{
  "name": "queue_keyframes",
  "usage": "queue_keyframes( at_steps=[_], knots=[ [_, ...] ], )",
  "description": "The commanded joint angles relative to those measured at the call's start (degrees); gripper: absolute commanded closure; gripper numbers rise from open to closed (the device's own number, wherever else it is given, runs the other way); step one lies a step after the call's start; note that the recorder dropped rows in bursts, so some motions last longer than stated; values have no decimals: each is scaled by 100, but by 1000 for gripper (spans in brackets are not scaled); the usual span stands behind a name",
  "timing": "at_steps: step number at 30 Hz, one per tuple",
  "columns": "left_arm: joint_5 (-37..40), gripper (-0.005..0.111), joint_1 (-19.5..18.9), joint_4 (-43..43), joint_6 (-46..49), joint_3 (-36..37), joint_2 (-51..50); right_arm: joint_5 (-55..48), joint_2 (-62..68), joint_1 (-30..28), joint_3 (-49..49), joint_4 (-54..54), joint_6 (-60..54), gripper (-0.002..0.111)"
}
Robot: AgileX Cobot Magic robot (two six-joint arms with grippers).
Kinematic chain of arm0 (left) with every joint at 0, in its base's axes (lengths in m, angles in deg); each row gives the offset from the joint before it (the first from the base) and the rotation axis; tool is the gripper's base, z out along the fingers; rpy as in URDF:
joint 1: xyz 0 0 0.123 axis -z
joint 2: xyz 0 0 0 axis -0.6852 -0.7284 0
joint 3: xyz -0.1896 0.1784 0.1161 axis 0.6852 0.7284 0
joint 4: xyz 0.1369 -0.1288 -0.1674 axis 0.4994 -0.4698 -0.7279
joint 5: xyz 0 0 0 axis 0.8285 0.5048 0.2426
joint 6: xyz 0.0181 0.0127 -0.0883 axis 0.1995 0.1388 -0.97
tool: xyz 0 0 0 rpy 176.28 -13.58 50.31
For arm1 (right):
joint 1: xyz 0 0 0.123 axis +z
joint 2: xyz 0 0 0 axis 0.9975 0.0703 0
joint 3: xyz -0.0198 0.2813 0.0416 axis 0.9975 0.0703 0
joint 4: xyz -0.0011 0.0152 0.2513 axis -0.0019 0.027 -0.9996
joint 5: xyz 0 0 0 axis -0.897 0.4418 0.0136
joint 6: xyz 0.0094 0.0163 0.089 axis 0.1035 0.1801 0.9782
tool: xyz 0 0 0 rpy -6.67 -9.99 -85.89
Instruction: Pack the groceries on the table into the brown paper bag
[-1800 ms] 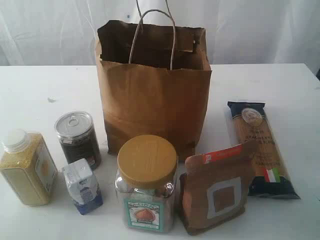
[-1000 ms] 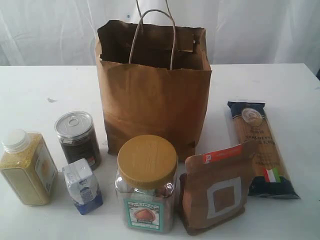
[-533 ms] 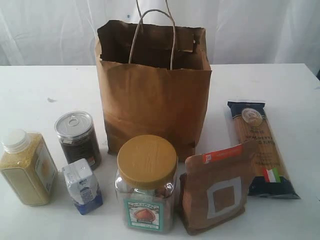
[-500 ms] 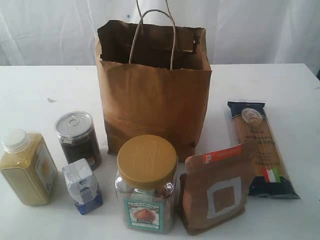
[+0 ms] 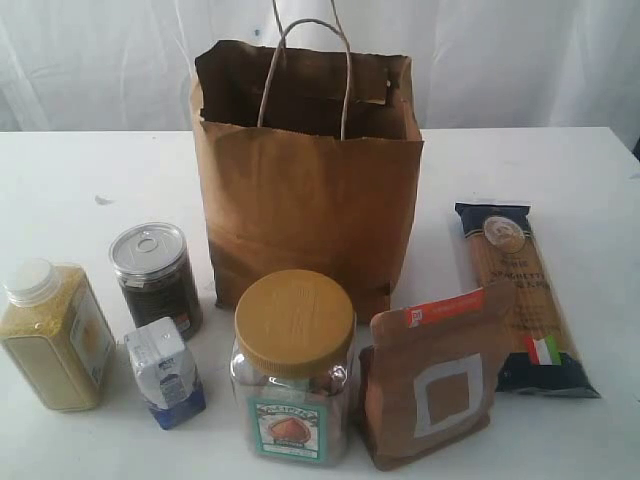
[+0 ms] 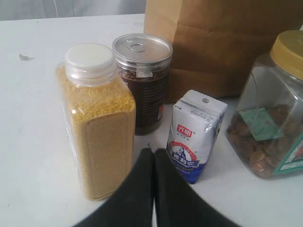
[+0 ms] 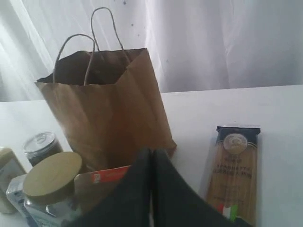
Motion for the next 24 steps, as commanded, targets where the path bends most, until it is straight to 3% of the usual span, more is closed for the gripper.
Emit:
queue_keyframes(
  at_steps=[1, 5, 14, 17, 22, 24],
  knots=[
    [24, 107, -17, -30, 11, 19, 26, -435, 63, -33, -303, -188, -16, 108],
    [24, 107, -17, -30, 11, 19, 26, -991, 741, -33, -646, -759, -478, 108],
    [24, 107, -17, -30, 11, 19, 26, -2462, 3648, -22, -1989, -1870, -2139, 106],
    [24, 107, -17, -30, 11, 19, 26, -2425, 4335, 227, -2385, -1942, -2406, 92],
    [24, 107, -17, -30, 11, 19, 26, -2074, 5196, 918, -2916, -1732, -2585, 47],
    [24, 107, -17, -30, 11, 19, 26, -1866, 5502, 1344, -3059, -1497, -2585, 35]
  ],
)
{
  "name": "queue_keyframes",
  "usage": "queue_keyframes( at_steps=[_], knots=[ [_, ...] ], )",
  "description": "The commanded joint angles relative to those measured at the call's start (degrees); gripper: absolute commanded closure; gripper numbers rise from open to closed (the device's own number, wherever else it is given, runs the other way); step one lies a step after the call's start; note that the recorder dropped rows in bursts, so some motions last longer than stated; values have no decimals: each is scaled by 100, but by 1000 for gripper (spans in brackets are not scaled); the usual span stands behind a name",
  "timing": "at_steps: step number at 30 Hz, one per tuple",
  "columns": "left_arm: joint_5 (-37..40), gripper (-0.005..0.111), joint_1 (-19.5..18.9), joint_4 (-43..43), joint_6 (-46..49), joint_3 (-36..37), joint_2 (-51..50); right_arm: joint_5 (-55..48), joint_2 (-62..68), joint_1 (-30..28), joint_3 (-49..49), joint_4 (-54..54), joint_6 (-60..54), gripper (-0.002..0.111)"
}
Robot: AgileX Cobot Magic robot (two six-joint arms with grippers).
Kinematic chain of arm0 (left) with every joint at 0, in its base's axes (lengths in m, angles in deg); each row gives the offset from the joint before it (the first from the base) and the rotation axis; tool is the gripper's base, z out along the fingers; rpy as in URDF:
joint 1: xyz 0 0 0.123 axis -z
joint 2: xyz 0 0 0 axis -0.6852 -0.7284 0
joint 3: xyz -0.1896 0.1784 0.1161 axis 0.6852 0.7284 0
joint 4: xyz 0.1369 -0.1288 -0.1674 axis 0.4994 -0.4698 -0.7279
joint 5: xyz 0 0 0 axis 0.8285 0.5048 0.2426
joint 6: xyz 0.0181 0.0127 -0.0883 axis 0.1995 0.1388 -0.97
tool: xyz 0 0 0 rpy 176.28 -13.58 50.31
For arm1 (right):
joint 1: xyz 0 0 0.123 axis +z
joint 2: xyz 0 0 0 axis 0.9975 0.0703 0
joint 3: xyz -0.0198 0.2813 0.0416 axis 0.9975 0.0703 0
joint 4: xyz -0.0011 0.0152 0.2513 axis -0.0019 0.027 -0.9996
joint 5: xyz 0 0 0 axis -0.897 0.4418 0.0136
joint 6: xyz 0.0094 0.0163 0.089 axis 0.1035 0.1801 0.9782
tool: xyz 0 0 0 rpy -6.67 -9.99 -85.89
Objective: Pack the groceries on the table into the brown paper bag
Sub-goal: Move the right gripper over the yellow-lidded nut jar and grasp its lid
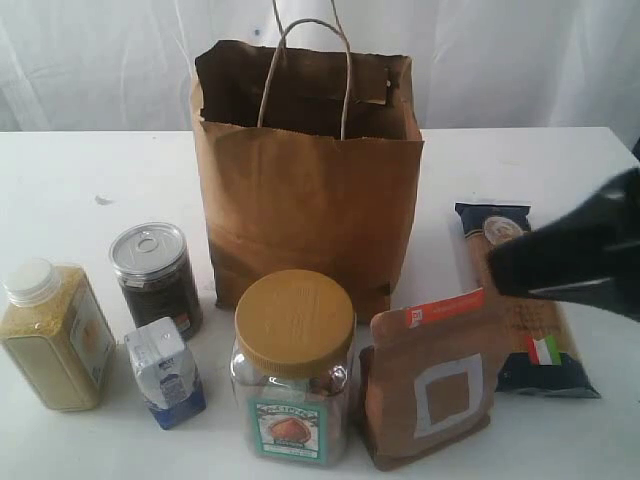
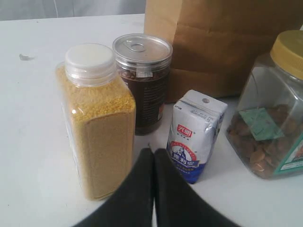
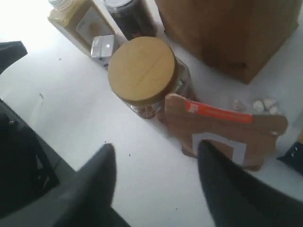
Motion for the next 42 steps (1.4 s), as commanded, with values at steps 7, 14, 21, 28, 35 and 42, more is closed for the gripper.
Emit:
queue_keyframes(
  at_steps=[7, 14, 21, 28, 35, 42],
  knots=[
    [24, 107, -17, -30, 11, 19, 26, 785, 1719, 1868, -762, 1101, -124, 33],
    [24, 107, -17, -30, 11, 19, 26, 801, 2916, 2491, -1483, 1644, -112, 28],
    [24, 107, -17, -30, 11, 19, 26, 610, 3364, 2706, -1779, 2236, 399, 6],
    [24, 107, -17, -30, 11, 19, 26, 801, 3381, 2927, -1835, 2543, 376, 4],
    [24, 107, -17, -30, 11, 19, 26, 1208, 3440, 2950, -1815, 2574, 376, 4],
    [24, 107, -17, -30, 11, 19, 26, 834, 3857, 2950, -1815, 2889, 663, 3]
  ],
)
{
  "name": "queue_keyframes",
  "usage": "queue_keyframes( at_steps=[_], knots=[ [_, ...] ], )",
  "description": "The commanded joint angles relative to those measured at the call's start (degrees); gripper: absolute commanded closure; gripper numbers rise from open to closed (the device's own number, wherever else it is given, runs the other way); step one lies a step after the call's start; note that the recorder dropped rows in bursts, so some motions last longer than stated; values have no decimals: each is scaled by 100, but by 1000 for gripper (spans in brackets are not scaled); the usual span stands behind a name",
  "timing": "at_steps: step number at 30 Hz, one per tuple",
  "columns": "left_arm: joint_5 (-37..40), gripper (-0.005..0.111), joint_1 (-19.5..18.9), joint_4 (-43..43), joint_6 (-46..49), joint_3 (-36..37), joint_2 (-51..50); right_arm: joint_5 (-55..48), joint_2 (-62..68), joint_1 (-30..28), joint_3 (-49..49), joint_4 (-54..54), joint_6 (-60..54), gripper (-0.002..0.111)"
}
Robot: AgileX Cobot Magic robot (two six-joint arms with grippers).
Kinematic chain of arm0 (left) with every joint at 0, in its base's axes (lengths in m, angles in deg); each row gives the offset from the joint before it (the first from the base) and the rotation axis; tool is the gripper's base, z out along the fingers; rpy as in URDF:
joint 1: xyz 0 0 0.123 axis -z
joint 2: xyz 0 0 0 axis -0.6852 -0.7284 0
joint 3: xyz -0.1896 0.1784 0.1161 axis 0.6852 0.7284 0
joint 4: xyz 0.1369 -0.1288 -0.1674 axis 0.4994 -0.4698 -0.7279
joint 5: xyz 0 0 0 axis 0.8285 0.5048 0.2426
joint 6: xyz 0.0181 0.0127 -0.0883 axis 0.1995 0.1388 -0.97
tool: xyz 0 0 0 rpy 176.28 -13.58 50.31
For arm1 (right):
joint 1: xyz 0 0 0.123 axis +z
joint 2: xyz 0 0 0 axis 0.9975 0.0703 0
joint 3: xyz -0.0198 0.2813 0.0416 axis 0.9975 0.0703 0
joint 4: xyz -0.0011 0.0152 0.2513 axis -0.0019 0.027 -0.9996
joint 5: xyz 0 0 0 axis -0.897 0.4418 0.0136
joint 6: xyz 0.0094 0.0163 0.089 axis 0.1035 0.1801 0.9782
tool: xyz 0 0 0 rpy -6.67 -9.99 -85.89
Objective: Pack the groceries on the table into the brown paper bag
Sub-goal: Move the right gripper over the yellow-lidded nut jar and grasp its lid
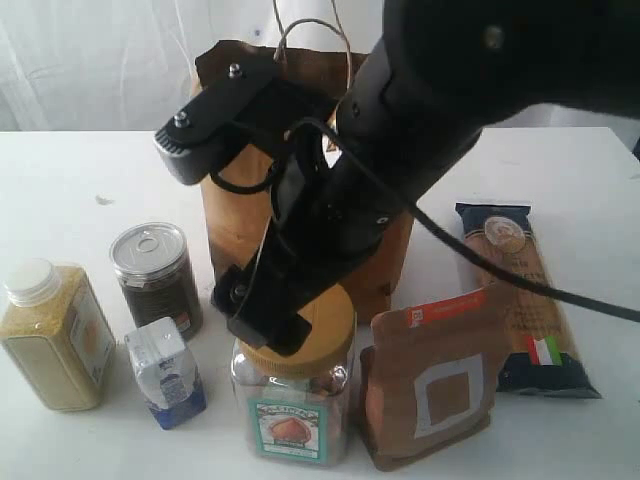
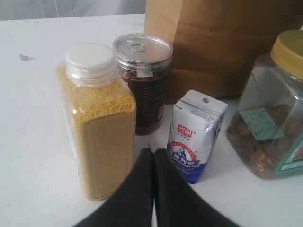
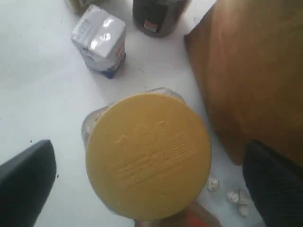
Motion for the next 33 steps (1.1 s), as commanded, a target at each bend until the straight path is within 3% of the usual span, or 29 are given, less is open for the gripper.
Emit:
queue_keyframes(
  at_steps=[1, 9, 17, 33],
  knots=[
    [24, 107, -17, -30, 11, 19, 26, -198, 224, 29, -33, 330, 338, 3],
    [24, 107, -17, -30, 11, 19, 26, -247, 287, 29, -33, 845, 1137, 3],
    [24, 107, -17, -30, 11, 19, 26, -259, 287, 29, -33, 195, 1135, 3],
    [24, 107, -17, -30, 11, 19, 26, -115, 617, 0, -33, 158, 1083, 3]
  ],
)
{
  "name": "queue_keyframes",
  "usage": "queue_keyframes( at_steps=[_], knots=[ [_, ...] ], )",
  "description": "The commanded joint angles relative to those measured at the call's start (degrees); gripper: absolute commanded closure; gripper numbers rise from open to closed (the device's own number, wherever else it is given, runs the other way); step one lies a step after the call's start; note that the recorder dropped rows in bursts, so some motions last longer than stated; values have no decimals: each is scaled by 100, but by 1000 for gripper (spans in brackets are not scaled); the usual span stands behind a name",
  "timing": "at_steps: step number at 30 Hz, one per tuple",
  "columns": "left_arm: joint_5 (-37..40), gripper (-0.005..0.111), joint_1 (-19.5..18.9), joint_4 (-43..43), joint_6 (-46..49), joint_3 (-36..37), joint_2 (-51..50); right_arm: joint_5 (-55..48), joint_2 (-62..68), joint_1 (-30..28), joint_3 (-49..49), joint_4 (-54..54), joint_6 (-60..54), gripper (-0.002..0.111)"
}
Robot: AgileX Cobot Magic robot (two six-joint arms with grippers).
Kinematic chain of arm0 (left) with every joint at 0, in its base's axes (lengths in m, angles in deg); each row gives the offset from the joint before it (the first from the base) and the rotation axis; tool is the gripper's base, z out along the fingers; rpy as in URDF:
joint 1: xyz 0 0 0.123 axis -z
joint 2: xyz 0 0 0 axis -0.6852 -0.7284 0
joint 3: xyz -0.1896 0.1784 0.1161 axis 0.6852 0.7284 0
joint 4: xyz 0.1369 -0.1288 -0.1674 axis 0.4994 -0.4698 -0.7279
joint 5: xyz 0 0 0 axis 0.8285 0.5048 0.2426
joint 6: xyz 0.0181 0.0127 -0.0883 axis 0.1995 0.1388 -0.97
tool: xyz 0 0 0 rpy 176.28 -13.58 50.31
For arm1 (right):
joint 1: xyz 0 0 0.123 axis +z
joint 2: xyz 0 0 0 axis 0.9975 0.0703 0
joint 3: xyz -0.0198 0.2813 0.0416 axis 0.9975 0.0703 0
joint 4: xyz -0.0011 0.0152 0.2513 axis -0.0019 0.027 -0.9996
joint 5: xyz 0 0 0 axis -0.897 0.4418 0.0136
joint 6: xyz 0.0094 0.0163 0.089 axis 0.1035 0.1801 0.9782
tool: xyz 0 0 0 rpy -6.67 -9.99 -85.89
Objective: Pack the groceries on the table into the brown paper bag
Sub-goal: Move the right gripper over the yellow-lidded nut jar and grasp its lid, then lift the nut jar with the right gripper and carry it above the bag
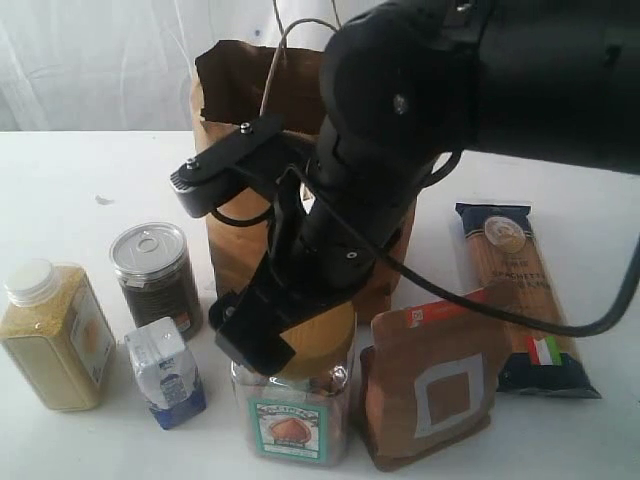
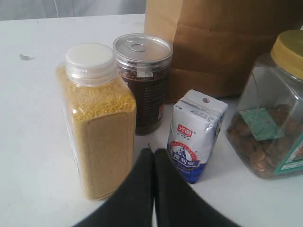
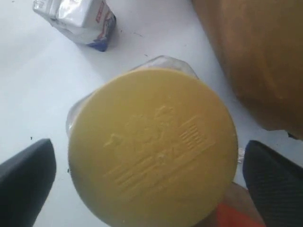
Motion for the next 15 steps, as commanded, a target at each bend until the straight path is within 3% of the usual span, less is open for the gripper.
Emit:
queue_keyframes(
  at_steps=[1, 15],
  knots=[
    [24, 107, -17, -30, 11, 19, 26, 138, 68, -11, -33, 0, -21, 3],
    [24, 107, -17, -30, 11, 19, 26, 30, 341, -76, -33, -140, -140, 3]
  ],
)
